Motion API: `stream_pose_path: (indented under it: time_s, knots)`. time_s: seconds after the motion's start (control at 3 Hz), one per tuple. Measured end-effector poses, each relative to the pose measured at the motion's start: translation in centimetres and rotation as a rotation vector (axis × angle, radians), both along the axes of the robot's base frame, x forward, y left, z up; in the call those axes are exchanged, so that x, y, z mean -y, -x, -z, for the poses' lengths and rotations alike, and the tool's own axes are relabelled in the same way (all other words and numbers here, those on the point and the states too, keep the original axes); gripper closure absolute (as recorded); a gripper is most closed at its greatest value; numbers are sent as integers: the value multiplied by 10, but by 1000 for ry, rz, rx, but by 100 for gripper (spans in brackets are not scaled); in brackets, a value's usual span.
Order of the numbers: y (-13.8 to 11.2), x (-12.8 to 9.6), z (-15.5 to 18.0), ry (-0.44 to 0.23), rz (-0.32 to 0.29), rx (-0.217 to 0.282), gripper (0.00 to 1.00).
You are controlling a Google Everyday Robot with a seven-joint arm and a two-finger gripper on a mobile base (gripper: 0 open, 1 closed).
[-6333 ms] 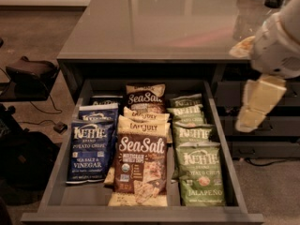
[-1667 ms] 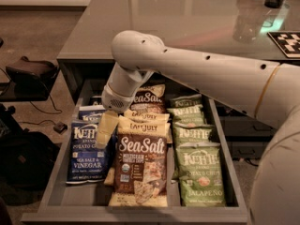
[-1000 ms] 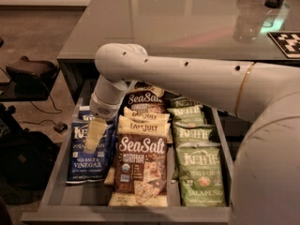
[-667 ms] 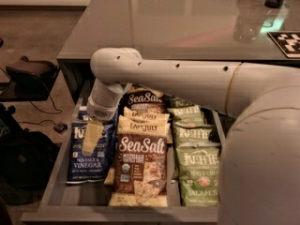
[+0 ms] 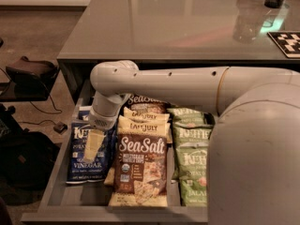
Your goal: Pick blue chip bag from top drawer and place on counter
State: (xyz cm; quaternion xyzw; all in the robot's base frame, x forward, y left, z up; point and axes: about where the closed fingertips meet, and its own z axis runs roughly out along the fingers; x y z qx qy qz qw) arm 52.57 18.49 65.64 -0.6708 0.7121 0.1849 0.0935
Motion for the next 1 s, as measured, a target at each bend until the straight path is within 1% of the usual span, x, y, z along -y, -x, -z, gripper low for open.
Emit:
stream_pose_path:
  time_s: [0.33, 0.67, 1.0]
  knots:
    - [1, 0, 2, 5, 0, -6, 0]
    - [1, 2, 9, 19, 8, -23, 0]
    - [1, 2, 9, 19, 9, -23, 18]
